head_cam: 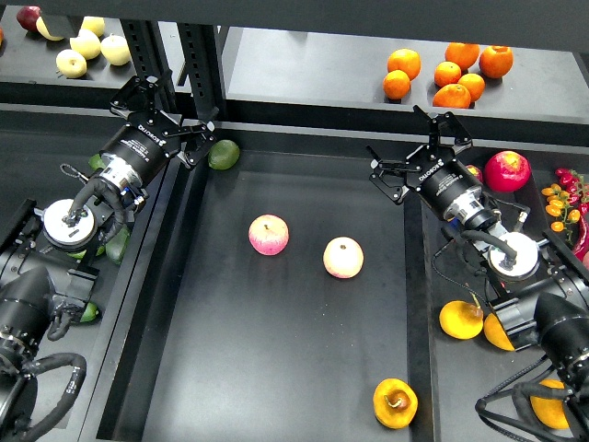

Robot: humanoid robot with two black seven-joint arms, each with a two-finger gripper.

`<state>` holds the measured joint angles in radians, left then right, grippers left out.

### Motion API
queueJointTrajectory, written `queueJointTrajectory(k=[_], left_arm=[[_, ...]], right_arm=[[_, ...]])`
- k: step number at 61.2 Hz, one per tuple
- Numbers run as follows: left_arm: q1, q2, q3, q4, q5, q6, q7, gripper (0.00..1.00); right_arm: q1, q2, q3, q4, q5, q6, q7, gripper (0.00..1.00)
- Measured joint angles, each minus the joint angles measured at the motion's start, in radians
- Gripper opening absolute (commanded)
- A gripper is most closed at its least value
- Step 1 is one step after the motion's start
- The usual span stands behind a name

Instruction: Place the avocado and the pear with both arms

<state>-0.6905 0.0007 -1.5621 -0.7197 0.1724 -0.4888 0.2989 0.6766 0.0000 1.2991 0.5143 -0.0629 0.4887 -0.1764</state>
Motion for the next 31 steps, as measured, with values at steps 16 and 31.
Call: queueJointTrajectory(k=[16,31], left_arm=[[0.011,-0.001,0.003,-0.009,-0.053,0.0,-0.011,0.92],[0.055,-0.001,0.009,-0.051,-0.114,0.0,-0.015,0.94]], right_arm=[[0.001,0.0,0.006,-0.001,0.0,0.0,0.0,1.0],[0.021,0.0,0.01,-0.014,0.0,0.0,-0.001,1.0]])
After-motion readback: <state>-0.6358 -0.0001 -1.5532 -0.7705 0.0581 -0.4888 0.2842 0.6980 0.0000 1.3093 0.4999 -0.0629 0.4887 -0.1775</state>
